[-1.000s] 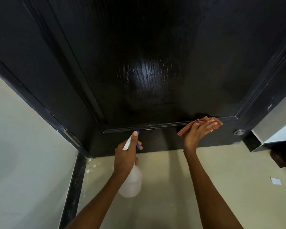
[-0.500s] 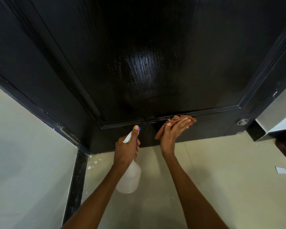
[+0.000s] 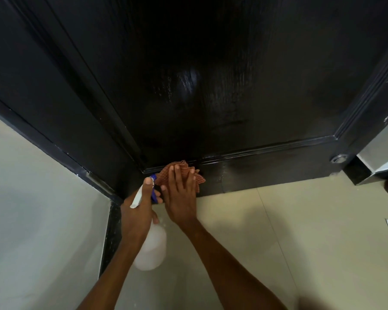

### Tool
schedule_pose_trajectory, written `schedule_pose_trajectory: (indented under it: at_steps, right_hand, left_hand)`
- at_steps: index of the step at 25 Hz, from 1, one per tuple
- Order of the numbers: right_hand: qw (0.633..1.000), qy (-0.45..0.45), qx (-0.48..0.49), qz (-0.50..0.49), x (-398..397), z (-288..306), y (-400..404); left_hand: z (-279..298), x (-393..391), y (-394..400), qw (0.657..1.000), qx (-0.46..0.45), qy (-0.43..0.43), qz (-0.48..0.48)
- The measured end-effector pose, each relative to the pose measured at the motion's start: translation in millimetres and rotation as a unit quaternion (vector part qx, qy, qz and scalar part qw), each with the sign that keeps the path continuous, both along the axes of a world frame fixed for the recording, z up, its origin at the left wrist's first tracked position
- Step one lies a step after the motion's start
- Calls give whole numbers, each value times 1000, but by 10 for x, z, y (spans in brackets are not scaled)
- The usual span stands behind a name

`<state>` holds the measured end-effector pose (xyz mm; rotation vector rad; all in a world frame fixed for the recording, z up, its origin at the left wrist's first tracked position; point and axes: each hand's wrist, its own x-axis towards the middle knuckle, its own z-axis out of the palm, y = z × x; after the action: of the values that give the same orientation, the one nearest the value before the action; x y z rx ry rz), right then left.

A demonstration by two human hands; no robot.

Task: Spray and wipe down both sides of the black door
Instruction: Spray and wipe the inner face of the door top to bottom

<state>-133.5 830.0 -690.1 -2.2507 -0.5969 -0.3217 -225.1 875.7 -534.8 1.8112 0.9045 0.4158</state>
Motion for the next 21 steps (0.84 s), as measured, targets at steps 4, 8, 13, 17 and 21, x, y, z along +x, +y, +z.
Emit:
schedule_pose_trajectory:
  at_steps: [4,8,13,17,21]
  right_hand:
    - [994,58,48,-81,216,150,-395]
    - [939,110,188,-267,784,458,-1040]
    - [770,201,446,-409,1253,873,-1194]
    - [803,247,430,-329,595,940,-285]
    - [813,289,447,-236,-12,992,608]
  left_hand:
    - [85,32,-135,999,22,-25,-32]
    - [85,42,-254,998,-7,-30,-49]
    - [106,-93,-188,999,-6,-24,-43]
    - [220,-153,-77,999,-17,-39,8]
    - [355,-215,60,994,33,-78,64]
